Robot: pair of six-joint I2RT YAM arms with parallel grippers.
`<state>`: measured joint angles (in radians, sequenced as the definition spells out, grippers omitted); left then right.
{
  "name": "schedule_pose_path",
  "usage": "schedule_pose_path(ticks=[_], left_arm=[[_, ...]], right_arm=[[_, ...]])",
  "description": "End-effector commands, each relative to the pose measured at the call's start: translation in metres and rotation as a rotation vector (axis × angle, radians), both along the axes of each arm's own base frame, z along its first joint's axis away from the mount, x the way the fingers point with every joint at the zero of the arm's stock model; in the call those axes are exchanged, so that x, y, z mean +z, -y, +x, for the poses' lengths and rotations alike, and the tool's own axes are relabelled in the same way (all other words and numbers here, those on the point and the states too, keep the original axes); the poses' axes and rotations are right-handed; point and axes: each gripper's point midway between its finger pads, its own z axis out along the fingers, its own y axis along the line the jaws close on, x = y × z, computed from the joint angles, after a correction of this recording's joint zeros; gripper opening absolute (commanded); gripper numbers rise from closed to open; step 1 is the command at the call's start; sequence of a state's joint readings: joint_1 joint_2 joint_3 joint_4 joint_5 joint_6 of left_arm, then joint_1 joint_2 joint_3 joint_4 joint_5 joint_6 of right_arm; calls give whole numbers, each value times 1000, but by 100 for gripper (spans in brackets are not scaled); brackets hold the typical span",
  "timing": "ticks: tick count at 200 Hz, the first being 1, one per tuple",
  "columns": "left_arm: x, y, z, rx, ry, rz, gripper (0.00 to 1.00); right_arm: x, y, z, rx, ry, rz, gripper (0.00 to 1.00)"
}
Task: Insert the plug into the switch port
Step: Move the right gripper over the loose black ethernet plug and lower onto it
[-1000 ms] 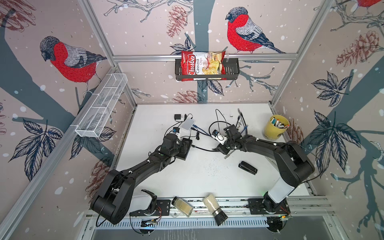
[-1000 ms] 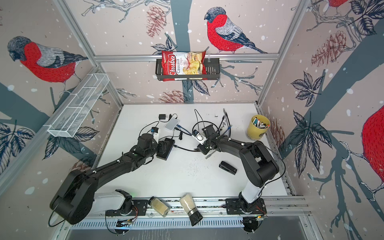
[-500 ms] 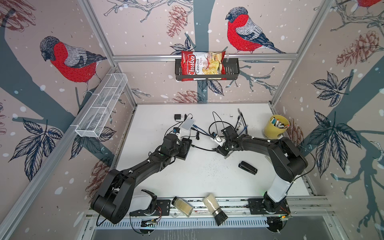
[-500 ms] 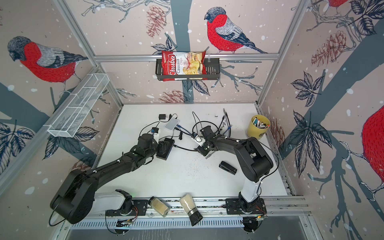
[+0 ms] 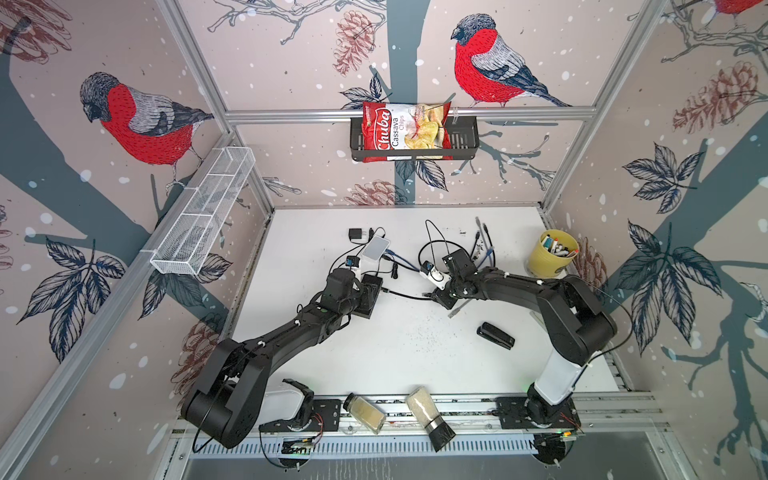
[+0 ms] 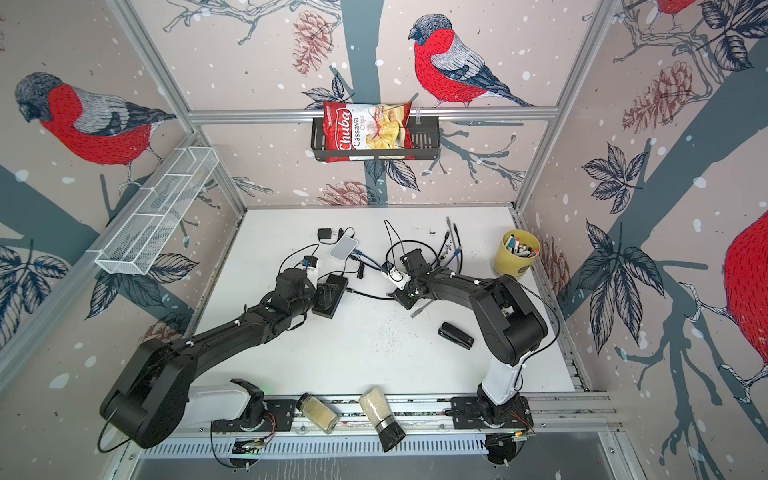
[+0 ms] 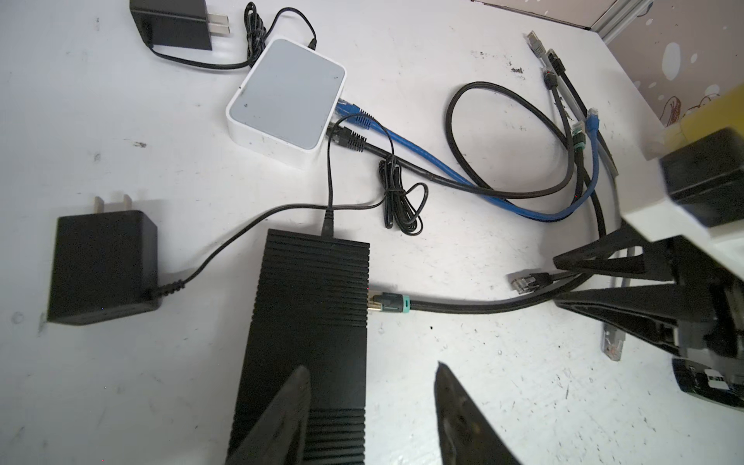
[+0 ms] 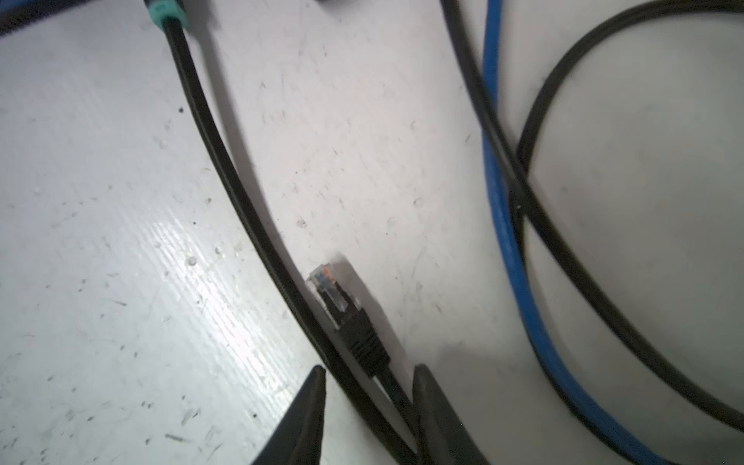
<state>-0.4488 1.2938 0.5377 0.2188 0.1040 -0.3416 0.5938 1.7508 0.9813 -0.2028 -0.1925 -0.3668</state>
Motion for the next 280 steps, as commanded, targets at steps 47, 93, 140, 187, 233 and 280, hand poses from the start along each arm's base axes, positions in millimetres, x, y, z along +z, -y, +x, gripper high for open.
schedule_pose_path(ticks=[47,93,140,187,233,280], left_arm=[[-2,-2,-1,6,4,-4,50],[-1,-2,-1,7,7,-2,50],[-1,-1,-1,2,11,-3,50],[-1,-2,-2,2,10,-2,50],[-2,-3,-3,6,9,2,50],[-3,-4,-4,6,7,3,50]], right_arm=[[-3,4,3,-13,-26,8,38],[-17,6,0,-7,-50,-39,37],[-24,3,1,4,-60,-57,30],[-6,-8,2,18,-41,31,35],[8,-11,9,11,-20,81,35],[-5,-4,14,-8,-38,22,35]])
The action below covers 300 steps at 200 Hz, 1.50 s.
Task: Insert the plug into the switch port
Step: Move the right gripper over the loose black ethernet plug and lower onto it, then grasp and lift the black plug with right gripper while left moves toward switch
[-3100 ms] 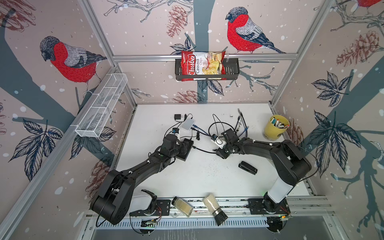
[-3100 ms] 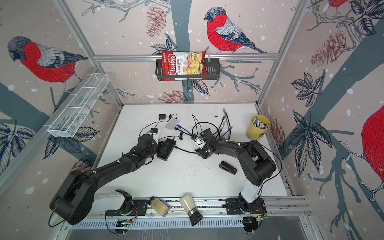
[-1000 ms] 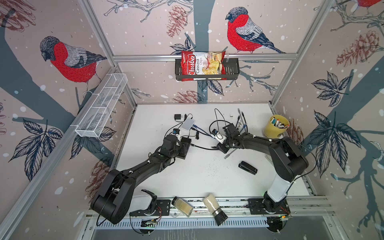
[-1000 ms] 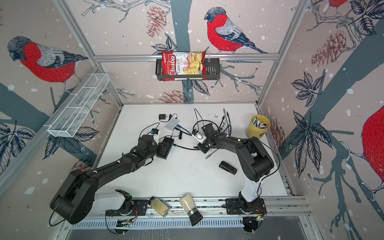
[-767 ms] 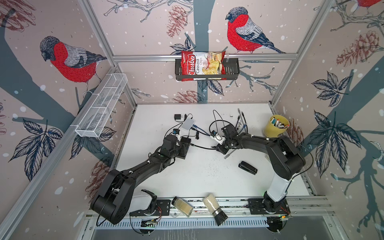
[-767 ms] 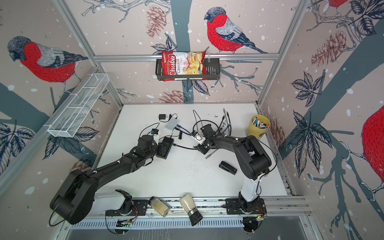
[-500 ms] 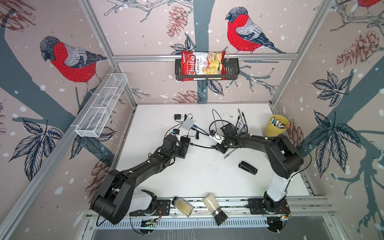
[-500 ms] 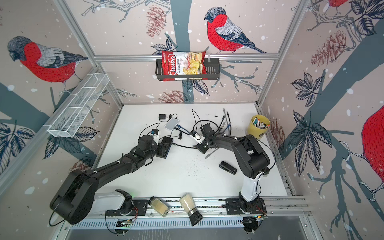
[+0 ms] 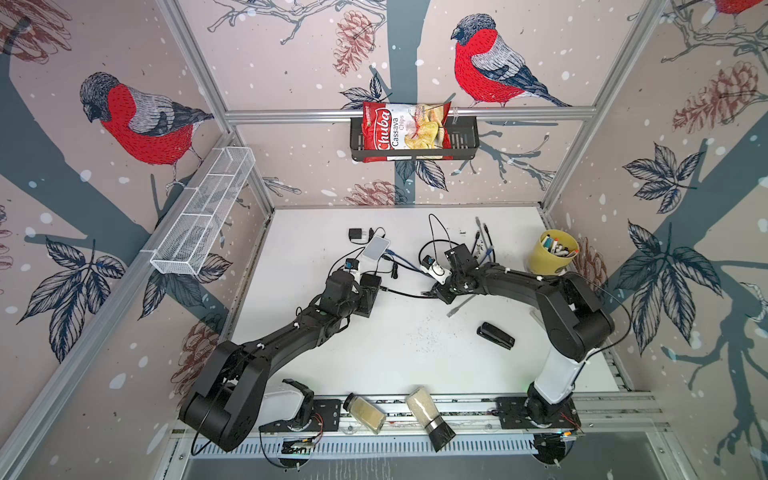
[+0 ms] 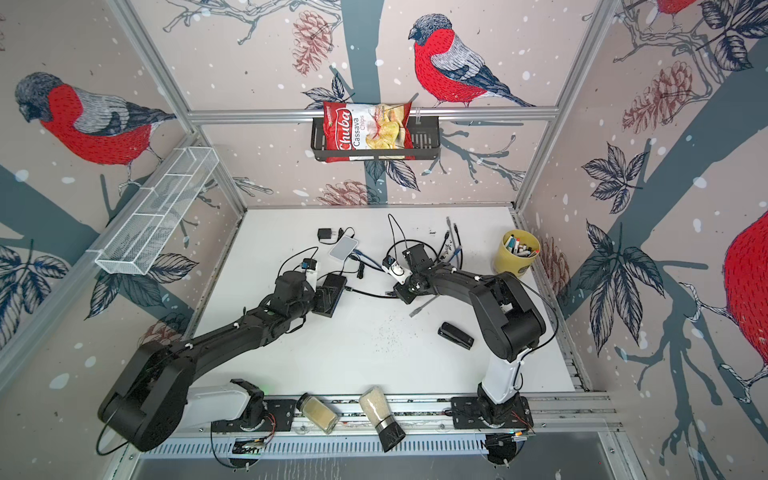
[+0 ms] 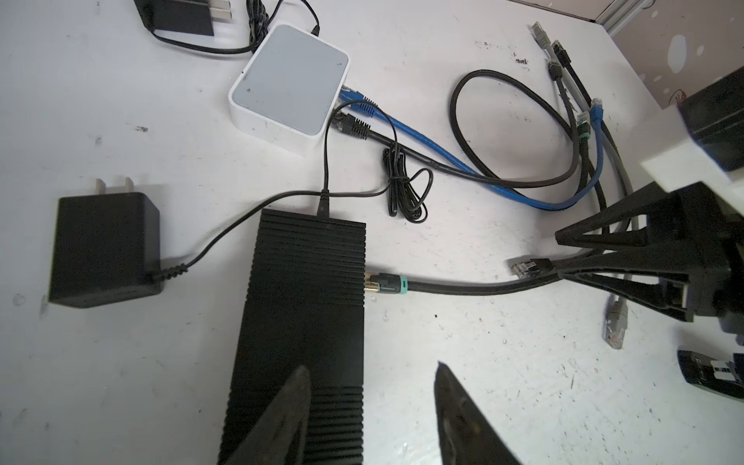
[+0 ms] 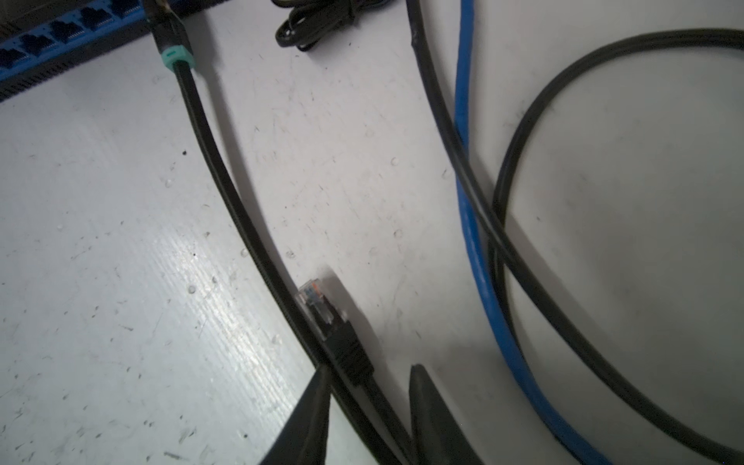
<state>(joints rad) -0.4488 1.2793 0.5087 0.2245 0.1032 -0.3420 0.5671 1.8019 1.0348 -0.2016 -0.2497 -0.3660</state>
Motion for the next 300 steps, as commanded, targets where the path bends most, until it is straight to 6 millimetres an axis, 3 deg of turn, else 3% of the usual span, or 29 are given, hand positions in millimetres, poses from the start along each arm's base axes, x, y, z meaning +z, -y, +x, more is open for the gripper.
schedule_pose_path(ticks=[1,102,133,175,219,248,271,300], left_arm=[[3,-1,2,5,16,-1,50],[4,3,3,-5,19,-9,50],[7,6,3,-33,32,-7,50],[13,8,7,-58,60,9,51],[24,17,4,-160,145,43,51],[52,19,-3,-228,321,46,50],[71,25,-21,-323,485,36,51],[71,28,-31,-416,543,127,53]], right_arm=[[-5,2,1,-8,-13,-23,35],[-31,9,-11,12,-45,-123,33],[-34,3,-16,55,-54,-120,16],[-31,-4,-17,128,1,-136,4],[-12,-19,-16,240,186,-181,3],[21,-37,-18,301,313,-97,3],[42,-45,-23,328,371,-22,4],[54,-49,-27,338,420,24,4]])
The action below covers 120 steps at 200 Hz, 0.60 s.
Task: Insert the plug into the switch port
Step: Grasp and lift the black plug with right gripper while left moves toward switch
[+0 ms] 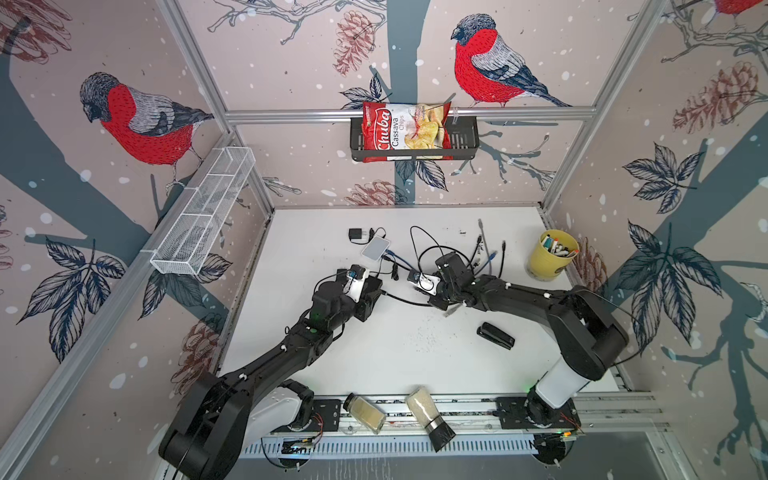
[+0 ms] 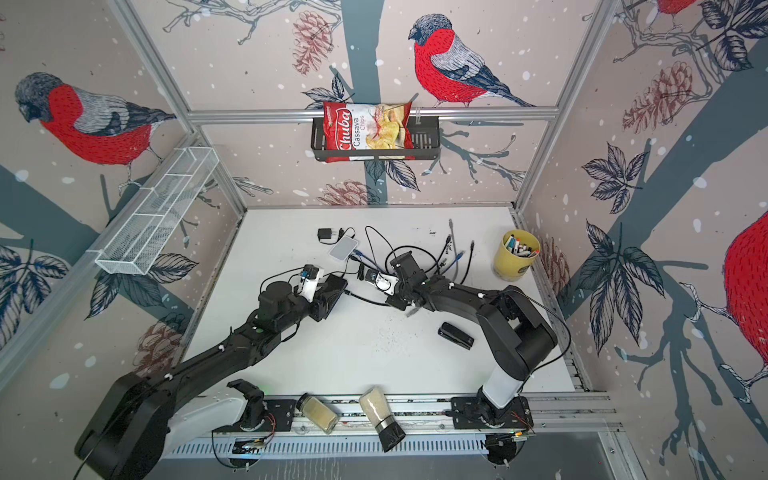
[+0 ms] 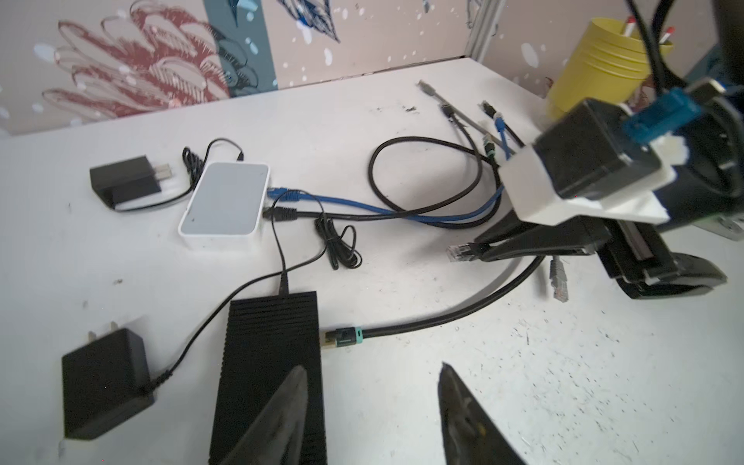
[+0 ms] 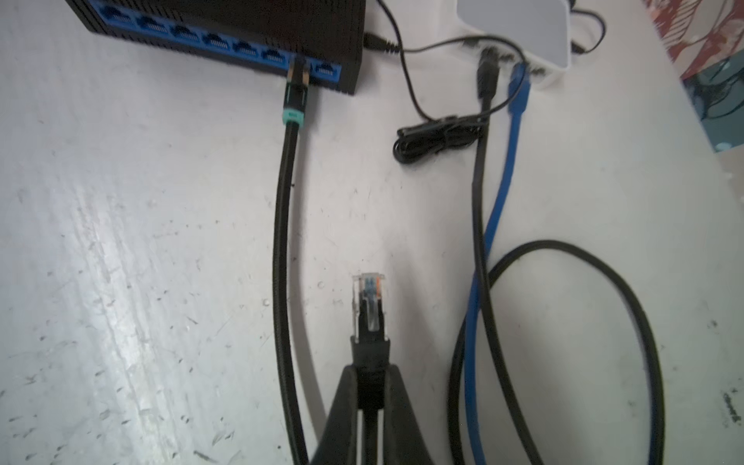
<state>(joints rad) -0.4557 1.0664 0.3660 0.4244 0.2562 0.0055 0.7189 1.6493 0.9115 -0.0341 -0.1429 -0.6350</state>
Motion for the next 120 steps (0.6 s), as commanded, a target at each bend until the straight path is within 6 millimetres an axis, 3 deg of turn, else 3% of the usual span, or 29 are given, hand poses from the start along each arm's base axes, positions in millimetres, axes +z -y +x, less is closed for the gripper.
schedule_pose_path(ticks=[1,32,57,120], left_arm=[[18,11,-4,-106,156,66,53],[1,30,-17,-242,177,200,52],[-16,50,-38,-427,254,337,51],[-19,56,-25,-471,294,436,49]], right_arm=[[17,-12,1,48,67,71,4],[20,-16,-6,73,90,111,4],[29,-24,-15,115,113,151,5],[42,-41,-38,213,129,212,6]])
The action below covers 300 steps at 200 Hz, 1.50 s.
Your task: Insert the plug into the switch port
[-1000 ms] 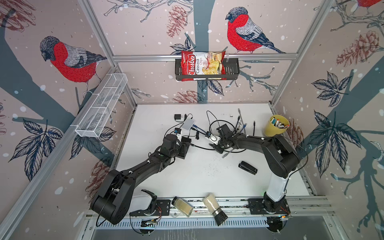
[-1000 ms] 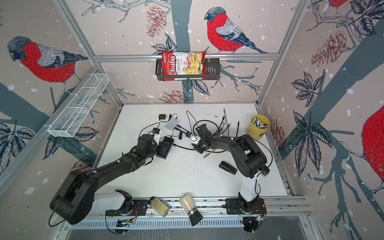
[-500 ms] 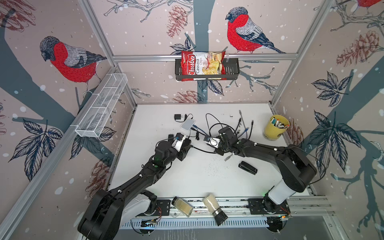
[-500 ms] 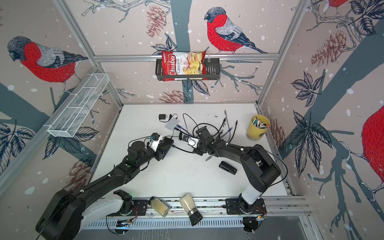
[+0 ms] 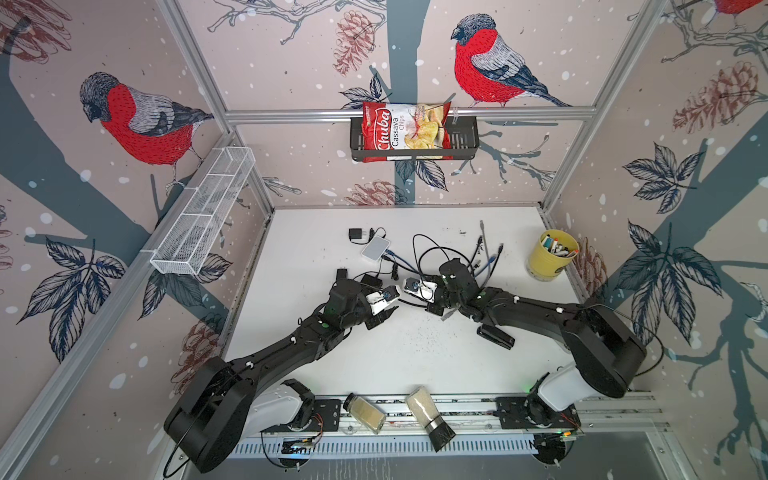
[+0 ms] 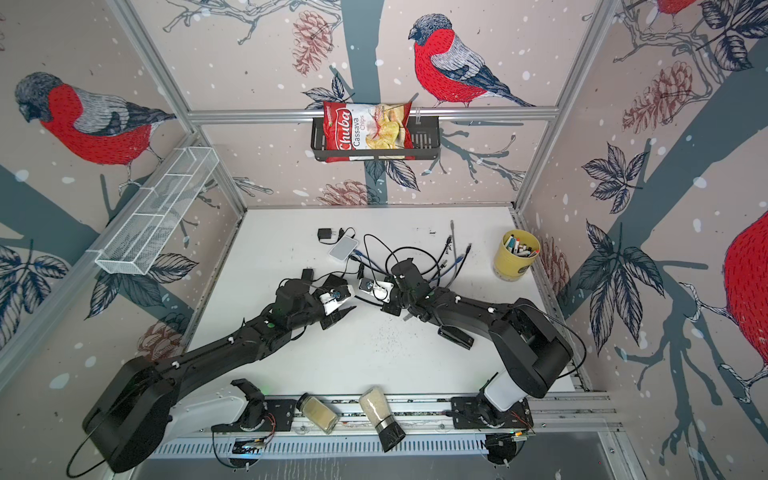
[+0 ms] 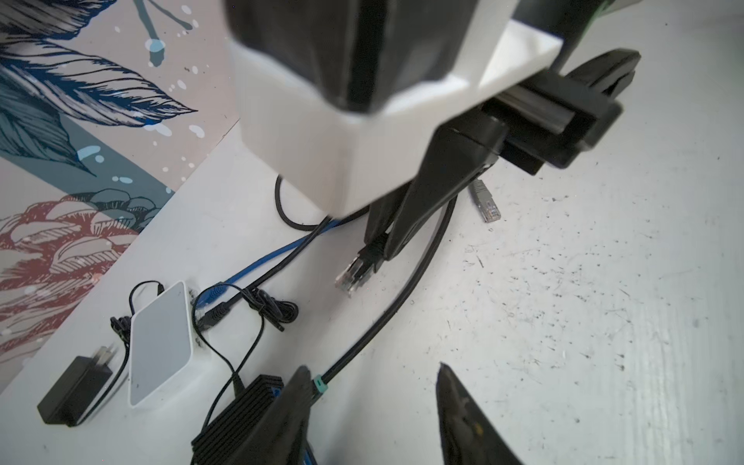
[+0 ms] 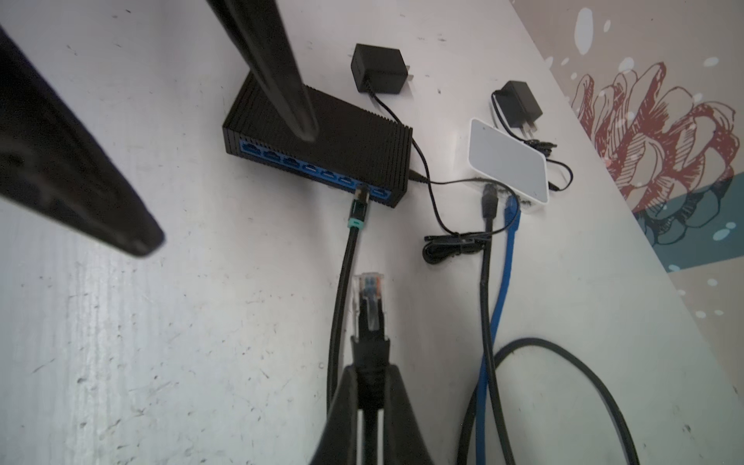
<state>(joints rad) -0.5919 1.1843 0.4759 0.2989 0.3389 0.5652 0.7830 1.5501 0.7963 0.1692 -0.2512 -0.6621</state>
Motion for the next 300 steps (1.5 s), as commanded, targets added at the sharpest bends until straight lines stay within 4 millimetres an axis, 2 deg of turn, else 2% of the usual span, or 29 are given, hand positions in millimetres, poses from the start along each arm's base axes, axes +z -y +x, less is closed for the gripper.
schedule_pose_path(ticks=[1,55,148,183,209,224,280,300], left_arm=[[-4,2,3,-41,44,56,49],[-2,4,15,-30,101,71,49],[-12,19,12,-130,80,82,42],[-7,18,12,-113,71,15,42],[4,8,20,-65,24,-55,44],[6,5,22,-56,4,-66,45],[11,18,18,-131,-80,-127,48],[10,24,7,-233,-40,-126,48]], right_arm=[[10,-9,-7,54,28,40,6],[8,-14,-19,94,26,45,6],[18,-26,-42,174,35,85,6],[20,-22,-33,121,45,105,6],[23,-13,-20,64,43,132,6],[25,-9,-20,57,52,145,6],[33,-5,-21,66,85,166,6],[35,-6,-23,76,86,170,7]])
